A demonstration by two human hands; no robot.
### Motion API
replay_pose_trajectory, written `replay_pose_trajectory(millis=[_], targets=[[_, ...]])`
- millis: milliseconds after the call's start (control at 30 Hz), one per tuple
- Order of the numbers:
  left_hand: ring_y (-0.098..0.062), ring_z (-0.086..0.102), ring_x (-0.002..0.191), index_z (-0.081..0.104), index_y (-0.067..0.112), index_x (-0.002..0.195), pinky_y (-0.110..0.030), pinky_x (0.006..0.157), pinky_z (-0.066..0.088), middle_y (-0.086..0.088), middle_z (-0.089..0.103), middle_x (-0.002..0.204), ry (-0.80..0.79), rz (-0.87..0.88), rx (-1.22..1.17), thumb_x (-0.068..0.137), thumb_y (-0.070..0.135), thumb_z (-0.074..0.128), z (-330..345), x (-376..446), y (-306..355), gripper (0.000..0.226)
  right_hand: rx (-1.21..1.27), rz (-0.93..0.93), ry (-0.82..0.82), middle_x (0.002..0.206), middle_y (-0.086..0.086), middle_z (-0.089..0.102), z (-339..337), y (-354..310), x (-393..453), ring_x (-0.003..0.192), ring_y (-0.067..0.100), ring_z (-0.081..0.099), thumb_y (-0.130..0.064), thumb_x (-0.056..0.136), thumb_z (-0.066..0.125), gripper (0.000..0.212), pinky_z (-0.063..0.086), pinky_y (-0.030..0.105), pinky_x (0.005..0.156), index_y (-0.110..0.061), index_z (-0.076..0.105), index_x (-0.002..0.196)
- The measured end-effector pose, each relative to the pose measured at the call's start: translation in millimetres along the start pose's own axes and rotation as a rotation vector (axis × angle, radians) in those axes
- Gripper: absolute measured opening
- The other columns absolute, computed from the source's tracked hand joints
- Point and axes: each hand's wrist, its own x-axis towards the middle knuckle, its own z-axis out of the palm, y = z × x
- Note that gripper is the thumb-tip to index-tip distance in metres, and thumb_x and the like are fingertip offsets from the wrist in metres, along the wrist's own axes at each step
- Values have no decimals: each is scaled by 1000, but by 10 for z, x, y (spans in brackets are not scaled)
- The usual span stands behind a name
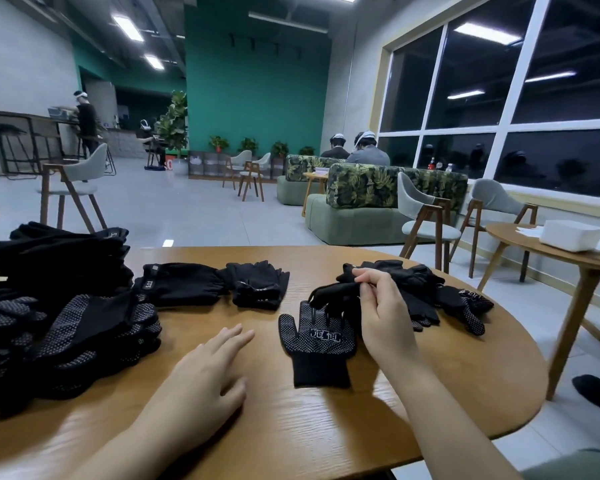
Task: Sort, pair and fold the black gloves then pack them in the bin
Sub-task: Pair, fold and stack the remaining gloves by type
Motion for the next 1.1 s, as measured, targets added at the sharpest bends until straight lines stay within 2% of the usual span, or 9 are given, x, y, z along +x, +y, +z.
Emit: replay_pose_trajectory(millis=[100, 267, 467, 533, 633, 767, 867, 1000, 1100], targets=[[-3, 29, 137, 28, 37, 142, -19, 110, 23, 20, 26, 148, 77, 15, -106, 90, 33, 56, 58, 169, 158, 59, 62, 53, -61, 115, -11, 58, 55, -20, -113, 113, -4, 48, -8, 99, 38, 19, 34, 11, 94, -23, 49, 98], [-4, 37, 129, 33, 30, 140, -14, 99, 27, 15, 38, 142, 82, -2, -273, 90, 33, 60, 172, 533, 588, 57, 164, 96, -150, 108, -12, 59, 17, -51, -201, 103, -9, 52, -6, 101, 35, 16, 38, 6, 84, -13, 49, 101], [-14, 53, 102, 60, 27, 104, -30, 87, 44, 6, 53, 109, 72, -11, -178, 89, 22, 58, 273, 754, 745, 16, 168, 177, -295, 109, -10, 59, 31, -11, -210, 106, 3, 53, -5, 93, 42, 20, 39, 16, 93, -19, 49, 106], [-14, 53, 98, 62, 25, 98, -27, 81, 41, 7, 55, 98, 96, -25, -188, 89, 20, 58, 285, 788, 739, 12, 59, 179, -434, 119, -14, 53, 7, -12, -231, 113, 5, 49, -15, 80, 49, 42, 38, 21, 99, -30, 45, 119], [-11, 53, 92, 60, 24, 93, -21, 74, 36, 9, 56, 92, 145, -16, -258, 89, 15, 58, 284, 802, 755, 10, -112, 143, -531, 132, -16, 40, -19, -48, -242, 121, -1, 38, -14, 80, 57, 67, 27, 5, 98, -33, 31, 138], [-11, 52, 87, 58, 19, 91, -22, 71, 37, 6, 60, 91, 179, 46, -300, 88, 11, 58, 285, 803, 806, 8, -211, 205, -448, 140, -8, 40, -40, -64, -199, 128, 13, 37, 4, 84, 45, 74, 28, 22, 103, -34, 23, 144], [-9, 50, 83, 59, 16, 90, -13, 72, 37, 14, 52, 84, 215, 144, -283, 86, 6, 60, 303, 810, 812, 11, -340, 181, -409, 140, -1, 45, -42, -66, -181, 120, 23, 48, 4, 87, 42, 74, 38, 30, 96, -34, 19, 146], [-13, 49, 85, 59, 15, 86, -11, 73, 34, 8, 53, 86, 286, 292, -197, 81, 4, 60, 264, 801, 689, 12, -538, 89, -438, 142, 0, 43, -18, -106, -180, 113, 26, 52, 3, 88, 40, 78, 37, 32, 82, -32, 8, 149], [-15, 49, 92, 52, 20, 88, -17, 78, 37, -2, 58, 93, 334, 374, -57, 78, 6, 58, 169, 770, 563, 18, -619, 65, -471, 153, -3, 28, -31, -120, -174, 121, 26, 47, 5, 86, 37, 80, 36, 32, 88, -31, 5, 151]])
